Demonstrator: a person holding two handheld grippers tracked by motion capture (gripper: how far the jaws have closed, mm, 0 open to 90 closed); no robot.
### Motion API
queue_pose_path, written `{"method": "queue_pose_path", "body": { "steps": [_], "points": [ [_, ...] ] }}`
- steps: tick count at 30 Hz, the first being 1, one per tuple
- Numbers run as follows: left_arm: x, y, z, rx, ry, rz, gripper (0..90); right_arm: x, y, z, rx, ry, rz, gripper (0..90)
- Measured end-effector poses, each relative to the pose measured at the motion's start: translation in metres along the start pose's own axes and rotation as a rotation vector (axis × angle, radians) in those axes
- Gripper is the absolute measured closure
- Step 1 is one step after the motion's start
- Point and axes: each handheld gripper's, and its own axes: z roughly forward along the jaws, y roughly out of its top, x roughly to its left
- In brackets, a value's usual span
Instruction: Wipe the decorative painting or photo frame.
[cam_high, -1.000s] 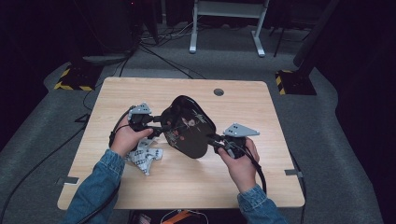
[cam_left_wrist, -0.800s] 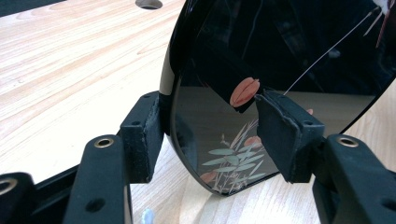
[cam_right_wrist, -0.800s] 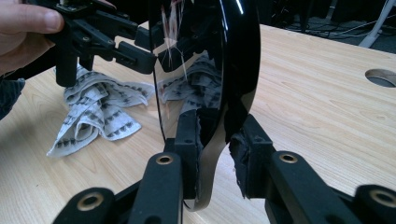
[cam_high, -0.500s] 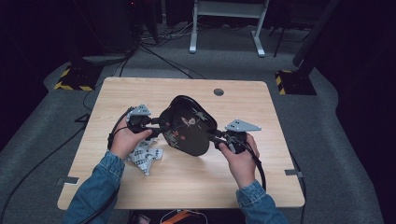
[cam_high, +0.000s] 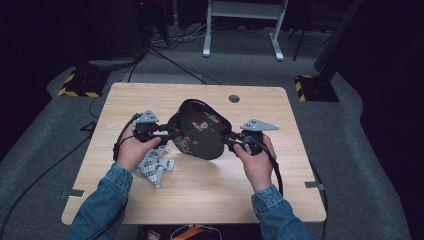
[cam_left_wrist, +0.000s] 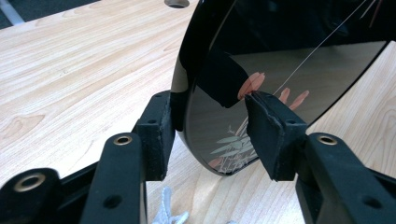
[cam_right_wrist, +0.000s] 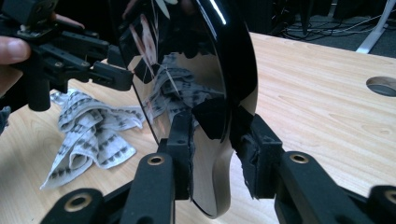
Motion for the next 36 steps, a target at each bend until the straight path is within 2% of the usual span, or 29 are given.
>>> {"method": "queue_pose_path", "body": {
  "steps": [3, 4, 12, 18, 21, 23, 27, 30, 32, 36],
  "points": [
    [-0.003, 0.0, 0.002, 0.006, 0.014, -0.005, 53.8, -0.006, 0.002, 0.002, 0.006, 0.0, 0.013, 66.1],
    [-0.003, 0.0, 0.002, 0.004, 0.01, -0.017, 54.4, -0.008, 0.002, 0.003, 0.007, 0.002, 0.015, 65.7],
    [-0.009, 0.0, 0.007, 0.018, 0.012, -0.031, 58.5, -0.02, 0.01, 0.006, 0.014, -0.01, 0.015, 61.9],
    [-0.012, 0.0, 0.009, 0.042, 0.019, -0.017, 60.2, -0.028, 0.011, 0.01, 0.028, -0.006, 0.02, 59.6],
    [-0.014, -0.001, 0.01, 0.046, 0.017, -0.027, 60.6, -0.03, 0.01, 0.011, 0.025, -0.006, 0.018, 58.7],
    [-0.015, -0.001, 0.01, 0.044, 0.01, -0.032, 61.0, -0.032, 0.01, 0.013, 0.024, -0.011, 0.016, 57.2],
    [-0.015, 0.0, 0.011, 0.037, 0.028, -0.015, 60.4, -0.035, 0.01, 0.016, 0.017, -0.007, 0.023, 57.0],
    [-0.016, 0.0, 0.011, 0.027, 0.023, -0.031, 59.7, -0.036, 0.009, 0.018, 0.014, -0.012, 0.018, 56.2],
    [-0.016, 0.0, 0.012, 0.02, 0.035, -0.028, 57.2, -0.037, 0.009, 0.019, 0.012, -0.01, 0.019, 56.2],
    [-0.017, 0.0, 0.013, 0.016, 0.031, -0.031, 55.6, -0.039, 0.008, 0.02, 0.01, -0.01, 0.004, 56.1]
  ]
}}
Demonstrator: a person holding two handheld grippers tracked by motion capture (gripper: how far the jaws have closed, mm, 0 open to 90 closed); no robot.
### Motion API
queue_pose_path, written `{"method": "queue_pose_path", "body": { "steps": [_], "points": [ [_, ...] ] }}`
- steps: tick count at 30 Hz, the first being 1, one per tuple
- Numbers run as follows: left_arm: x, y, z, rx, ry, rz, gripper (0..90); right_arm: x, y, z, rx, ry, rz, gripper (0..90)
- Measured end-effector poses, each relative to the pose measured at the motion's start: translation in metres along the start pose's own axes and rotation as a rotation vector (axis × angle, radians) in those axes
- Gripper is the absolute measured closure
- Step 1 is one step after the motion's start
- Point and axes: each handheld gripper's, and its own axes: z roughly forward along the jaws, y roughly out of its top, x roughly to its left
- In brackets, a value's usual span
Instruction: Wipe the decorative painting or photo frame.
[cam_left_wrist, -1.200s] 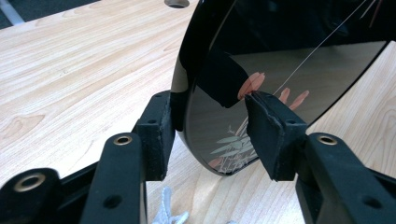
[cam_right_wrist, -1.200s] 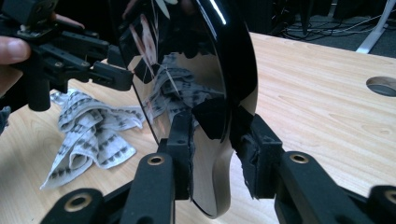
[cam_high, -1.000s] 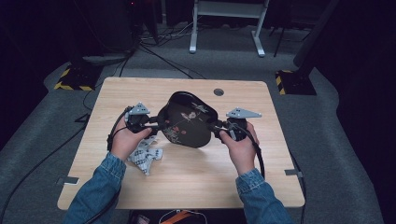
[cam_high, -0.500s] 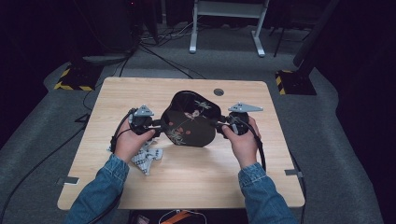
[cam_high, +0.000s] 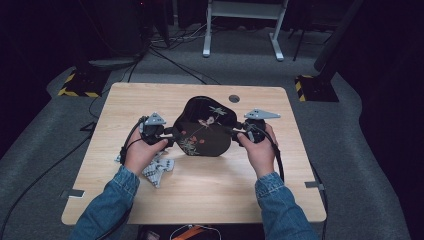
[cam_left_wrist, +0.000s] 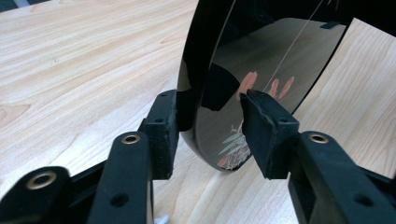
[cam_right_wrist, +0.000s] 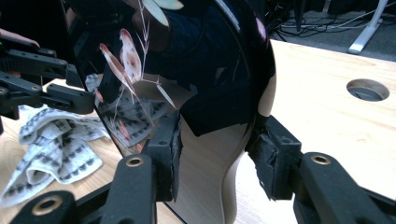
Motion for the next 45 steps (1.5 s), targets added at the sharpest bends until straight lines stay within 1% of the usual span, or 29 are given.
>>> {"method": "queue_pose_path", "body": {
  "steps": [1, 5, 8, 10, 12, 14, 16, 17, 18, 20, 21, 24, 28, 31, 32, 35, 38, 39, 40, 42, 45],
  "points": [
    [0.0, 0.0, 0.0, -0.003, -0.004, -0.003, 55.6, -0.002, 0.0, 0.001, -0.008, -0.002, -0.009, 55.5],
    [0.0, -0.001, -0.001, -0.009, -0.018, -0.006, 55.6, -0.003, -0.001, 0.002, -0.011, -0.014, -0.024, 54.6],
    [0.0, -0.001, -0.001, -0.016, -0.02, -0.003, 52.4, -0.001, -0.002, 0.002, -0.016, -0.02, -0.028, 54.0],
    [0.0, -0.001, -0.003, -0.022, -0.018, -0.003, 51.4, -0.001, -0.003, 0.002, -0.015, -0.02, -0.034, 50.7],
    [0.0, -0.001, -0.006, -0.033, -0.01, 0.003, 48.2, 0.0, -0.003, 0.001, -0.02, -0.019, -0.034, 46.3],
    [-0.001, 0.0, -0.008, -0.044, 0.004, 0.013, 44.7, 0.002, -0.003, -0.001, -0.026, -0.026, -0.063, 43.0],
    [-0.001, 0.001, -0.013, -0.052, 0.02, 0.027, 41.5, 0.003, -0.003, -0.005, -0.03, -0.047, -0.093, 42.0],
    [-0.002, 0.001, -0.017, -0.059, 0.024, 0.027, 40.6, 0.004, -0.003, -0.007, -0.03, -0.048, -0.101, 42.0],
    [-0.002, 0.001, -0.017, -0.059, 0.024, 0.027, 40.6, 0.004, -0.003, -0.007, -0.03, -0.048, -0.101, 42.0],
    [-0.004, 0.002, -0.027, -0.075, 0.033, 0.04, 40.4, 0.005, -0.002, -0.014, -0.041, -0.038, -0.101, 40.6],
    [-0.005, 0.002, -0.033, -0.084, 0.036, 0.039, 40.2, 0.005, -0.002, -0.017, -0.044, -0.038, -0.106, 40.6],
    [-0.01, 0.001, -0.051, -0.111, 0.056, 0.056, 40.2, 0.006, -0.001, -0.032, -0.062, -0.034, -0.12, 40.1],
    [-0.018, -0.002, -0.072, -0.125, 0.064, 0.076, 40.0, 0.006, -0.001, -0.048, -0.074, -0.013, -0.103, 39.9],
    [-0.023, -0.007, -0.088, -0.136, 0.075, 0.096, 39.5, 0.003, -0.004, -0.062, -0.078, -0.013, -0.096, 39.9],
    [-0.025, -0.01, -0.094, -0.135, 0.072, 0.101, 39.3, 0.002, -0.005, -0.064, -0.08, -0.013, -0.093, 39.7],
    [-0.026, -0.018, -0.106, -0.144, 0.068, 0.093, 39.2, -0.001, -0.009, -0.075, -0.085, -0.017, -0.087, 39.2],
    [-0.026, -0.03, -0.119, -0.13, 0.09, 0.091, 38.9, -0.004, -0.014, -0.084, -0.083, -0.026, -0.084, 39.2],
    [-0.026, -0.03, -0.119, -0.13, 0.09, 0.091, 38.8, -0.005, -0.016, -0.086, -0.084, -0.031, -0.084, 39.2],
    [-0.026, -0.037, -0.125, -0.124, 0.095, 0.089, 38.8, -0.006, -0.019, -0.089, -0.08, -0.035, -0.085, 38.7],
    [-0.026, -0.039, -0.127, -0.124, 0.093, 0.083, 38.4, -0.007, -0.021, -0.091, -0.076, -0.037, -0.082, 38.5],
    [-0.027, -0.052, -0.134, -0.111, 0.099, 0.083, 38.3, -0.011, -0.032, -0.097, -0.054, -0.059, -0.082, 38.4]
  ]
}}
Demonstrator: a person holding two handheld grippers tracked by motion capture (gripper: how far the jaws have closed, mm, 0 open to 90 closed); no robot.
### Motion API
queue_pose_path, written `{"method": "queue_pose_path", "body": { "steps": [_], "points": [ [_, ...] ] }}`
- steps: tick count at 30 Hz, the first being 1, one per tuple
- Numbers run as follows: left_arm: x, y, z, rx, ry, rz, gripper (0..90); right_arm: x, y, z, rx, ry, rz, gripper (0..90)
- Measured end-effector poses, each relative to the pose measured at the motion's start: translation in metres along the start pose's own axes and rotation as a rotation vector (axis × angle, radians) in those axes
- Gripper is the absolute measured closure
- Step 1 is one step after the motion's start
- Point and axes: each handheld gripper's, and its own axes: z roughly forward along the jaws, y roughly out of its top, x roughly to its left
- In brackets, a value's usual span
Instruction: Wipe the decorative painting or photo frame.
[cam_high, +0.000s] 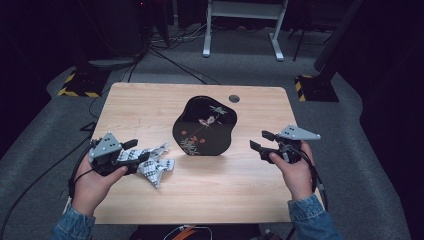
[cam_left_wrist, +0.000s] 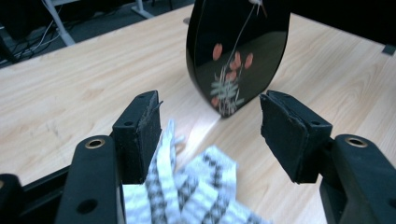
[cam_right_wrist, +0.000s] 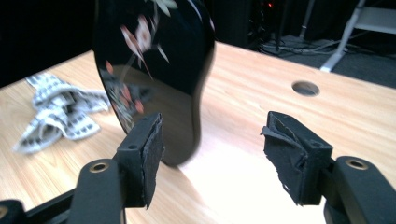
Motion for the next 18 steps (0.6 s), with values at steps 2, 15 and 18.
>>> {"method": "queue_pose_path", "body": {
  "steps": [2, 15, 18],
  "points": [
    [0.001, -0.008, -0.003, 0.013, -0.001, 0.004, 38.3, -0.003, -0.007, -0.004, 0.021, -0.011, 0.003, 38.4],
    [0.005, -0.07, -0.008, 0.125, 0.013, -0.06, 37.7, -0.018, -0.058, -0.017, 0.12, -0.062, 0.059, 38.4],
    [0.01, -0.079, -0.009, 0.155, 0.022, -0.076, 36.5, -0.021, -0.07, -0.017, 0.144, -0.071, 0.077, 38.4]
  ]
}}
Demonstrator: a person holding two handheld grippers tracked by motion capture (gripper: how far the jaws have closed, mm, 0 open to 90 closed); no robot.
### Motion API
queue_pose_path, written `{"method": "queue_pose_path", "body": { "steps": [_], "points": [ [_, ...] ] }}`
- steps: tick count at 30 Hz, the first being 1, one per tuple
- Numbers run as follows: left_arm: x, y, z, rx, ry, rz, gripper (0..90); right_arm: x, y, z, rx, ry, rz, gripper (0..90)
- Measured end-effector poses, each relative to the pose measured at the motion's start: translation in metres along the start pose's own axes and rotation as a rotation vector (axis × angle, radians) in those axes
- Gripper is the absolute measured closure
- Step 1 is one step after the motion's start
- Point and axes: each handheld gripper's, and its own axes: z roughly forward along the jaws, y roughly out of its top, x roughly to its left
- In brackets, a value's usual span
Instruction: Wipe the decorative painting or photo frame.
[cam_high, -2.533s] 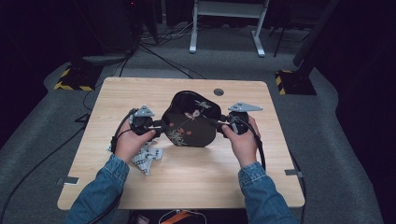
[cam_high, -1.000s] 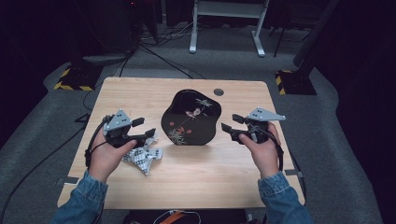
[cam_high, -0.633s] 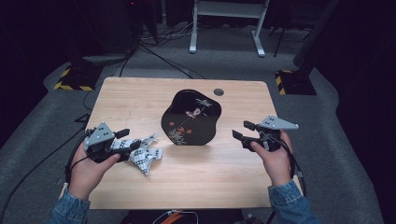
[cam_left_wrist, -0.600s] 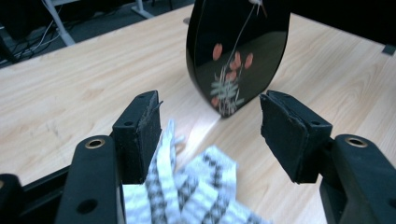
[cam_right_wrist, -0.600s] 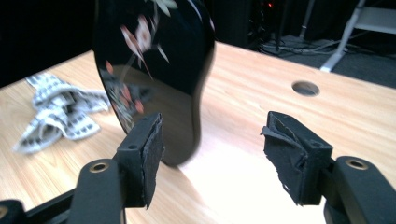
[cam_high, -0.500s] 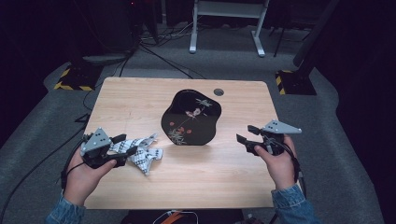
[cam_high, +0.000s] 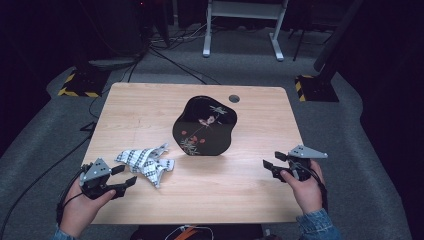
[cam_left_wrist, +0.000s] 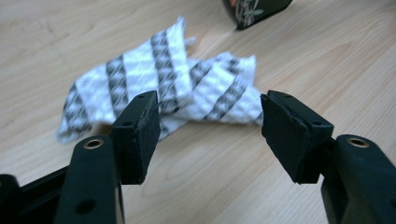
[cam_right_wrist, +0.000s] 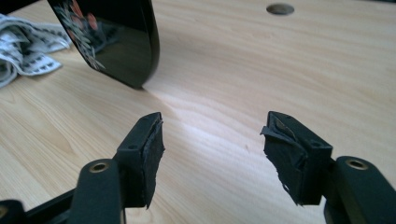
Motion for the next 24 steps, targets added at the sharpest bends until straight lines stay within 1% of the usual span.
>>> {"method": "queue_pose_path", "body": {
  "steps": [3, 4, 6, 10, 11, 12, 13, 15, 16, 18, 20, 22, 24],
  "points": [
    [0.005, -0.008, 0.004, 0.023, -0.009, -0.02, 36.2, -0.002, -0.01, 0.003, 0.025, -0.005, 0.023, 38.4],
    [0.006, -0.011, 0.006, 0.034, -0.004, -0.024, 36.1, -0.003, -0.013, 0.004, 0.04, -0.009, 0.026, 38.4],
    [0.009, -0.015, 0.008, 0.066, 0.01, -0.016, 35.1, -0.004, -0.018, 0.007, 0.061, -0.021, 0.016, 38.4],
    [0.014, -0.023, 0.012, 0.094, 0.014, -0.028, 34.5, -0.005, -0.025, 0.014, 0.094, -0.03, 0.02, 38.3],
    [0.014, -0.023, 0.012, 0.094, 0.014, -0.028, 34.4, -0.006, -0.027, 0.016, 0.1, -0.034, 0.019, 38.3],
    [0.016, -0.024, 0.014, 0.097, 0.033, -0.018, 33.8, -0.006, -0.029, 0.018, 0.107, -0.035, 0.018, 37.9],
    [0.017, -0.024, 0.014, 0.101, 0.035, -0.003, 33.0, -0.007, -0.03, 0.02, 0.116, -0.037, 0.013, 37.6],
    [0.018, -0.025, 0.016, 0.101, 0.03, 0.001, 32.2, -0.008, -0.032, 0.022, 0.12, -0.042, 0.003, 36.7],
    [0.019, -0.026, 0.017, 0.099, 0.031, -0.004, 32.0, -0.009, -0.033, 0.023, 0.122, -0.045, 0.001, 36.7],
    [0.019, -0.027, 0.018, 0.102, 0.031, -0.001, 31.5, -0.01, -0.035, 0.024, 0.122, -0.044, 0.005, 36.6],
    [0.022, -0.029, 0.02, 0.089, 0.046, 0.012, 30.5, -0.012, -0.038, 0.026, 0.119, -0.05, -0.002, 36.0],
    [0.023, -0.03, 0.021, 0.082, 0.056, 0.017, 30.2, -0.013, -0.041, 0.028, 0.12, -0.054, -0.001, 35.6],
    [0.023, -0.029, 0.022, 0.063, 0.073, 0.024, 30.3, -0.015, -0.044, 0.03, 0.122, -0.061, -0.014, 34.9]
  ]
}}
